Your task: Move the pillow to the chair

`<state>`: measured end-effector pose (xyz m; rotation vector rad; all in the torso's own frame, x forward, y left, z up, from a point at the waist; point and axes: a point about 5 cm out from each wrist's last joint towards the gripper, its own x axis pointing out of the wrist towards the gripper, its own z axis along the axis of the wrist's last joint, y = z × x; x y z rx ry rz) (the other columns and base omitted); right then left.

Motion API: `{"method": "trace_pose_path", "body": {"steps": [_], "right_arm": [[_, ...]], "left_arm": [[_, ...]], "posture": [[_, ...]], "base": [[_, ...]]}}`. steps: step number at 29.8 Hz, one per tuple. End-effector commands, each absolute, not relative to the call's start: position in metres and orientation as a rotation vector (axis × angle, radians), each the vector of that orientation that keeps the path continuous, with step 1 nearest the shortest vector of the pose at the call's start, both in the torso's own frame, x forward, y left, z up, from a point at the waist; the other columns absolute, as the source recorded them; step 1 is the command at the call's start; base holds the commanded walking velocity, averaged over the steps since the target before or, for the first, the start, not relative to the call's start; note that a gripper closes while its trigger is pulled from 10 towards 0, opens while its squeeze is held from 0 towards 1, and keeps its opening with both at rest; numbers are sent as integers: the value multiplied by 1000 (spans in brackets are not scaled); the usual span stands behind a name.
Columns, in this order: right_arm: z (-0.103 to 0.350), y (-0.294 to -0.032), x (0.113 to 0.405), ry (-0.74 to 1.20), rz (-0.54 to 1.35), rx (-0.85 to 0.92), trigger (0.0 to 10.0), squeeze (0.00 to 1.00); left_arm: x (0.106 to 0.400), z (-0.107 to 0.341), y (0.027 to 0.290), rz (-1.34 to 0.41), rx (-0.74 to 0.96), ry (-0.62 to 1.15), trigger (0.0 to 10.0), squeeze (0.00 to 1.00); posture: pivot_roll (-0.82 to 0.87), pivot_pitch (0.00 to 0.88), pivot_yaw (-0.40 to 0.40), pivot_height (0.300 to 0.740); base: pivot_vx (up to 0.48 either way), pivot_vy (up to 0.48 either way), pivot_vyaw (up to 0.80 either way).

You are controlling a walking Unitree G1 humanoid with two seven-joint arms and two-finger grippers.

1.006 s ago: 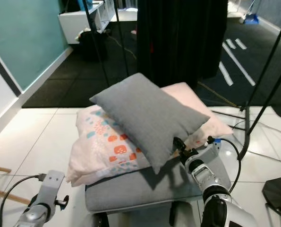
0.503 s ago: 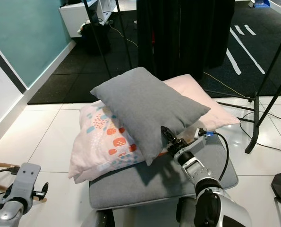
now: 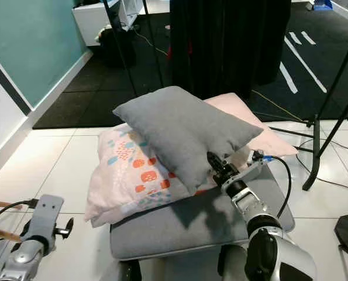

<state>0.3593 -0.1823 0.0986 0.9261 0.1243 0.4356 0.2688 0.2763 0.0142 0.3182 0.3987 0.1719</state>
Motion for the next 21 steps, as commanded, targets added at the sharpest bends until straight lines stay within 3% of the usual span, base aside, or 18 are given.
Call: {"method": "trace_pose_path", "body": {"steps": [1,10,16,21], "right_arm": [[107,-173,364,119,497,842,0,0],[84,-160,349,252,598,765,0,0],[92,-164,352,232,641,767,0,0],[107,-162,357,197,724,760,0,0]], "left_arm": [[264,6,275,195,292,450,10000,0],[253,-21,253,174,232,622,10000,0],[235,-43,236,100,297,771,10000,0],[238,-44,230,99,325,783,10000,0]], "posture": [[-47,83,30,550],[-104,62,-24,574],[-118,60,-52,588],[-125,60,-71,603]], "base": [[0,0,0],[0,0,0],[-80,0,0],[-192,0,0]]}}
